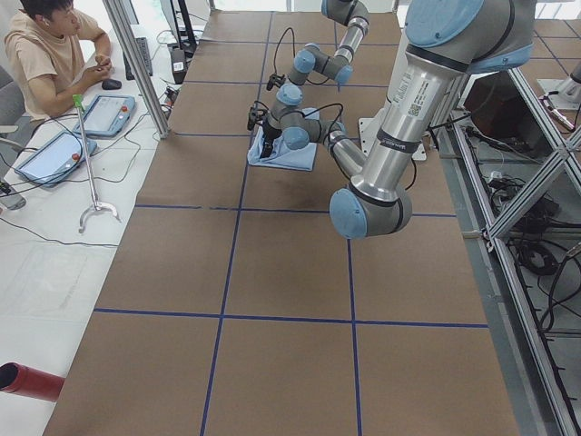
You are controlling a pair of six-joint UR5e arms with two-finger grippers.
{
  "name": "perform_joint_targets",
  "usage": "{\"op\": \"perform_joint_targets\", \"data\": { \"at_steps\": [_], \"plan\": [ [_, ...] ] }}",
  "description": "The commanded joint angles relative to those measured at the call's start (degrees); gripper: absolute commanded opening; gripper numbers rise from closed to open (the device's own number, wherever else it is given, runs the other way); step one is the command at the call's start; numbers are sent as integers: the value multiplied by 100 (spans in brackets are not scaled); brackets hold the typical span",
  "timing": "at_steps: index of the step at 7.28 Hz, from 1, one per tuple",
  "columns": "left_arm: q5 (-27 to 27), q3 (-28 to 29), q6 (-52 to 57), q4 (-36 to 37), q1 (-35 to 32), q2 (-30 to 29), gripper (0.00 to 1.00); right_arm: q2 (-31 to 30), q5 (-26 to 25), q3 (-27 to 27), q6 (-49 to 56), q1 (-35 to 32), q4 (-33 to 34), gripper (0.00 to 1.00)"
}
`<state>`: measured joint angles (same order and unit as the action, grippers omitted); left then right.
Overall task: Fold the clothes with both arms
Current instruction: 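Lower the right gripper to the shirt's far edge beside the left gripper, then open both grippers and release the shirt's far edge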
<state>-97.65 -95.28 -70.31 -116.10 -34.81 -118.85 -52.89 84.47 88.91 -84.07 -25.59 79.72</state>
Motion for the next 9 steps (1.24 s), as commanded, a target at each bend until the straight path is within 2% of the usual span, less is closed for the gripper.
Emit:
{"op": "perform_joint_targets", "data": {
  "at_steps": [1, 4, 5, 7, 9],
  "plan": [
    [0, 0, -9, 0, 0, 2, 100, -19, 0, 4, 57, -226, 8, 0],
    [0, 0, -9, 8, 18, 19, 100, -248, -9, -67, 304, -456, 0, 0],
    [9, 9, -9, 9, 26, 37, 100, -187, -44, -76, 313, -438, 0, 99],
    [18, 184, -131, 9, 53, -50, 100, -47, 182, -6, 513, -778, -9, 100],
    [35, 718, -894, 0, 105, -540, 100, -81, 1234, 108, 1049, -1358, -149, 100]
  ]
}}
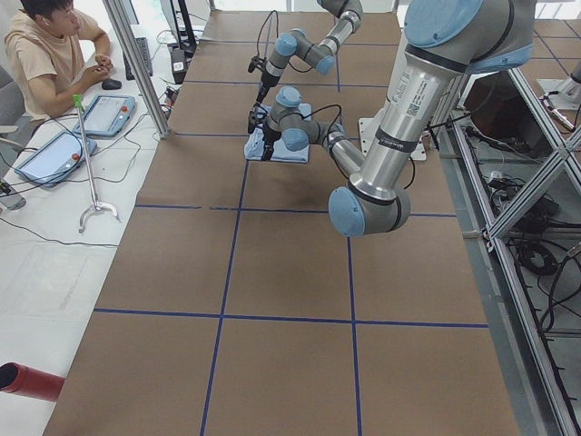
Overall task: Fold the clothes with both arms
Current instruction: 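Open both grippers and release the shirt's far edge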
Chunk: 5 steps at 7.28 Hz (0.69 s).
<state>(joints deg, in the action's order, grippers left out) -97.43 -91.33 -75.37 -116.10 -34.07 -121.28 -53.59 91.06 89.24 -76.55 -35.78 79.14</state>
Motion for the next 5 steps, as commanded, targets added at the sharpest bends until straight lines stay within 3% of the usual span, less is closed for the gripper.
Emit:
{"op": "perform_joint_targets", "data": {
  "at_steps": [1, 2, 3, 5],
  "plan": [
    [40, 544, -634, -96, 49, -413, 100, -55, 597, 102, 308, -359, -92, 100],
    [40, 659, -907, -479, 49, -396, 77, -73, 571, 102, 308, -351, -92, 100],
    [127, 773, -1318, -622, 84, -422, 42, -82, 570, 111, 308, -350, -92, 100],
    [154, 827, -1349, -650, 84, -502, 42, -99, 553, 102, 299, -342, -92, 100]
  ]
}}
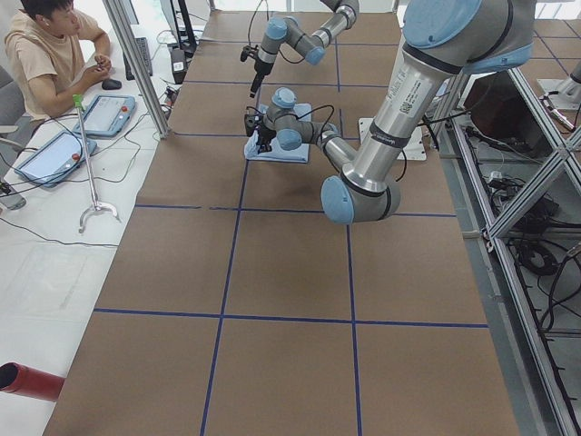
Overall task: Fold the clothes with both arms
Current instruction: 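Open both grippers and release the shirt's far edge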
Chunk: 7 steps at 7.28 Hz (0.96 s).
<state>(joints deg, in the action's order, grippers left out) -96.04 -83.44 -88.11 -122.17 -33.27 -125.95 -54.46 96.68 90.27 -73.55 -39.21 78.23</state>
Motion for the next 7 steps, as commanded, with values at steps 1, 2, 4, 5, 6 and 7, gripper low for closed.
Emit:
{"op": "perform_joint_targets", "data": {
  "at_steps": [1, 2, 4, 5, 6, 7],
  "plan": [
    [16, 38, -92, -191, 14, -52, 42, -21, -8, -1, -2, 18, 0, 100],
    [16, 38, -101, -236, 14, -52, 42, -64, -17, 8, -2, 18, 0, 100],
    [16, 38, -110, -246, 14, -70, 44, -65, -26, 8, -11, 53, 0, 100],
    [16, 64, -110, -237, 14, -70, 44, -65, -26, 8, -11, 54, 0, 100],
    [24, 65, -118, -237, 14, -96, 44, -73, -35, -1, -11, 62, 0, 100],
    [24, 143, -119, -237, 14, -122, 44, -100, -35, -1, -11, 62, -9, 100]
  ]
}}
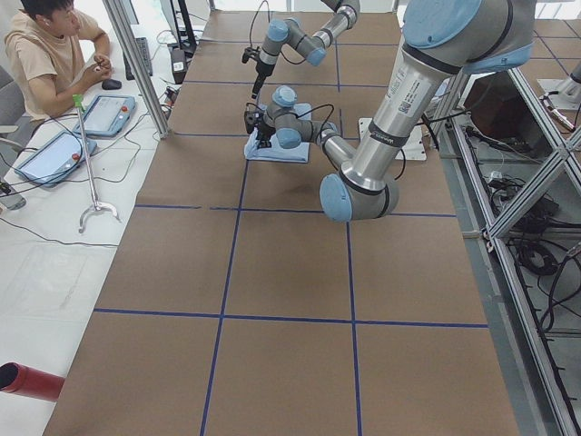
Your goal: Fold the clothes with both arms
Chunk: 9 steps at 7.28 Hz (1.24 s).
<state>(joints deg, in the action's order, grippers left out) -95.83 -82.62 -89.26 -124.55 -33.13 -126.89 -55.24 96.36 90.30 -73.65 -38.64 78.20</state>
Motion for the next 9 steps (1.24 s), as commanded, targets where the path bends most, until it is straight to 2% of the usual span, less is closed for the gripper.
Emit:
{"op": "perform_joint_targets", "data": {
  "at_steps": [1, 3, 5, 7, 9],
  "plan": [
    [3, 123, -3, 1, 9, -63, 44, -22, -3, -4, 0, 5, 2, 100],
    [3, 290, 14, 1, 9, -116, 44, -22, -21, -4, 0, 5, 2, 100],
    [3, 290, 58, 1, 9, -108, 0, -22, -30, -4, 0, 14, 2, 100],
    [20, 342, 102, 27, -35, -90, 0, -22, -21, -4, 0, 23, 2, 100],
    [300, 571, 294, 1, -184, -108, 0, -22, -21, -22, 17, 23, -7, 100]
  ]
}}
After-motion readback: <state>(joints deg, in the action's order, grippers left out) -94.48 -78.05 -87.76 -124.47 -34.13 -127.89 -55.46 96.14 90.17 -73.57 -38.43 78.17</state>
